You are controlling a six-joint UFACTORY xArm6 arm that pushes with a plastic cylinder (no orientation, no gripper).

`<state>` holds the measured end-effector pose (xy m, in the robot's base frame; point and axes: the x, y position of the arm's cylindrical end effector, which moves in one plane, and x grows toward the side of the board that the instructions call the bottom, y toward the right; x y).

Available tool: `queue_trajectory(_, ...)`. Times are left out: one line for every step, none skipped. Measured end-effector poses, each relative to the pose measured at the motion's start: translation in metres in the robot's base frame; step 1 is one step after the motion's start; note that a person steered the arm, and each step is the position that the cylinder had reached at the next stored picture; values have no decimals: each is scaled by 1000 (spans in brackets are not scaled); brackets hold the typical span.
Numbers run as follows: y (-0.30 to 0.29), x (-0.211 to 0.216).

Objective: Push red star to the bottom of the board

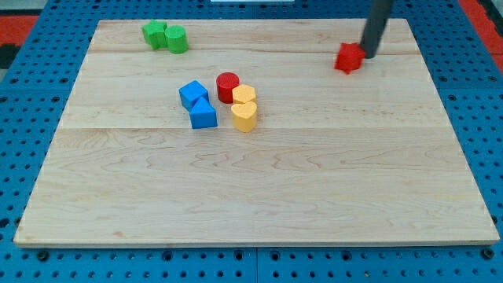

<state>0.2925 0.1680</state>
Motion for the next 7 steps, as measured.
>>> queue_trajectory(-44, 48)
queue_trajectory(-96, 111)
queue_trajectory(-67, 72)
queue_trajectory(-24, 73)
queue_trajectory(-7, 43)
queue_trajectory(-25, -8)
queue_trajectory(-104, 7)
